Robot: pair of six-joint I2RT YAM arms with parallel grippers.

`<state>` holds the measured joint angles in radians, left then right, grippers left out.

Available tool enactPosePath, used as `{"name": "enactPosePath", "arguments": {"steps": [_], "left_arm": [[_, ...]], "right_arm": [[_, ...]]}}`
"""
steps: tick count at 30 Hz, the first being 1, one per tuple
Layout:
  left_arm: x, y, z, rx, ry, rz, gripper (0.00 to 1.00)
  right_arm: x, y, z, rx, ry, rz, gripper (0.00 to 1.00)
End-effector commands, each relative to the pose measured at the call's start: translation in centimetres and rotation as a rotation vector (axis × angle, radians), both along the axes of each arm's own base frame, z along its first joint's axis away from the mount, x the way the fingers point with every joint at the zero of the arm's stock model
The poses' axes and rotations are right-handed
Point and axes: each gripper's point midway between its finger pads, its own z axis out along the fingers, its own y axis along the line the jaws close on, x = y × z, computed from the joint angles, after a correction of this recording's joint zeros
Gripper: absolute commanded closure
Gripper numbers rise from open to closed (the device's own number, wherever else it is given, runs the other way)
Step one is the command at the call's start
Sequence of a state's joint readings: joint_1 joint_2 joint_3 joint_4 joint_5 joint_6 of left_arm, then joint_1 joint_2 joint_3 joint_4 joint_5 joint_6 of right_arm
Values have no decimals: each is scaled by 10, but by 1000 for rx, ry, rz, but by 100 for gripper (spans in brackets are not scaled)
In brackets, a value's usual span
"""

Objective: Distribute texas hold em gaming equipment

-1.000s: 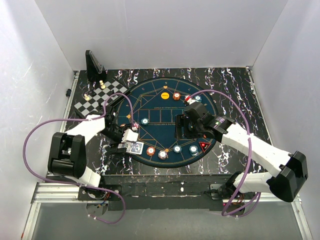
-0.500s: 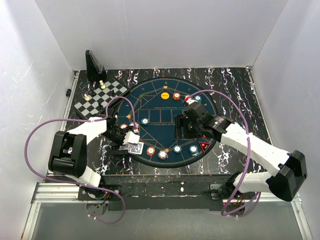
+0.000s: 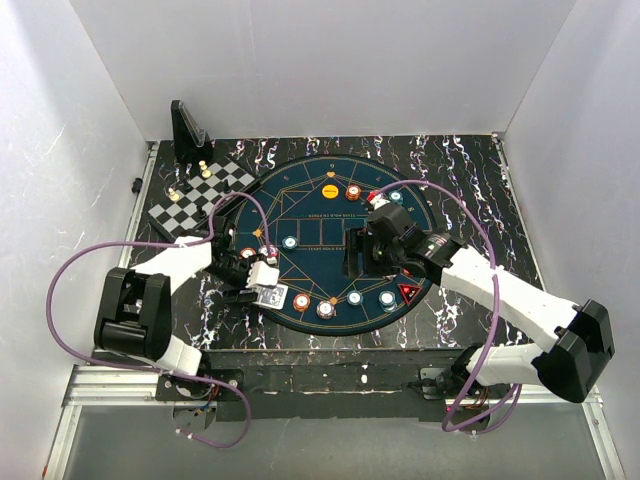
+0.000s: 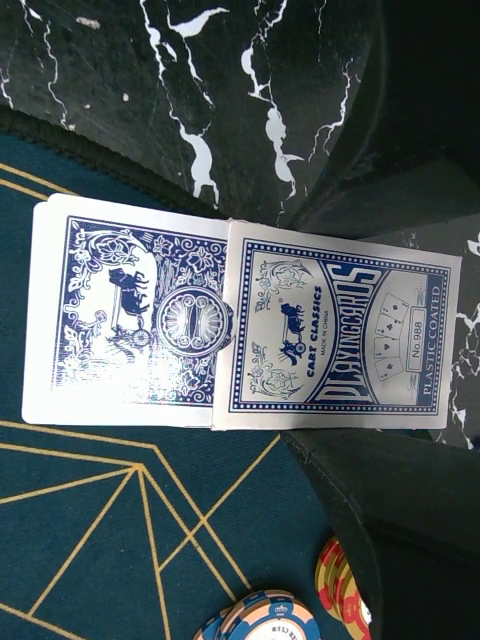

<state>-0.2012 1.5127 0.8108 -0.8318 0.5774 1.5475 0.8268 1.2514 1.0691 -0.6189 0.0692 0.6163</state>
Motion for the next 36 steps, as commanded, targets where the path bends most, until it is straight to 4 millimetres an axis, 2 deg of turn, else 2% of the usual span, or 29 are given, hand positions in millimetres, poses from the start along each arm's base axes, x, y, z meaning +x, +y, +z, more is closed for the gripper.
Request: {"name": "enactPosePath", "arguments": {"steps": [1,5,8,10,11,17,20,26,31,36], "left_arm": [[-5,-9,20,-55,-9,15,60],[-8,-16,44,-96,35,60,65],[-10,-22,67,-130,80,100,82],[-8,-28,84,-152,95,128,97],[-9,-30,92,-162,102,142,100],[-3,-44,144,-216,50,190,100],[3,-49,172,-232,23,218,100],[-1,-59,211,-256,-8,251,100],[-8,-67,225,-271,-13,265,100],[-15,-73,231,-283,-26,258,100]], "right_arm": [[-7,23,-2,122,39,29,21],[-14,38,1,235,67,42,20],[-18,50,15,339,67,69,18],[-19,59,29,423,59,84,17],[-21,63,35,460,59,93,16],[-23,93,74,668,79,134,14],[-20,107,83,736,101,139,14],[-16,128,105,818,100,158,13],[-14,137,122,846,72,181,14],[-10,144,123,848,69,191,15]]}}
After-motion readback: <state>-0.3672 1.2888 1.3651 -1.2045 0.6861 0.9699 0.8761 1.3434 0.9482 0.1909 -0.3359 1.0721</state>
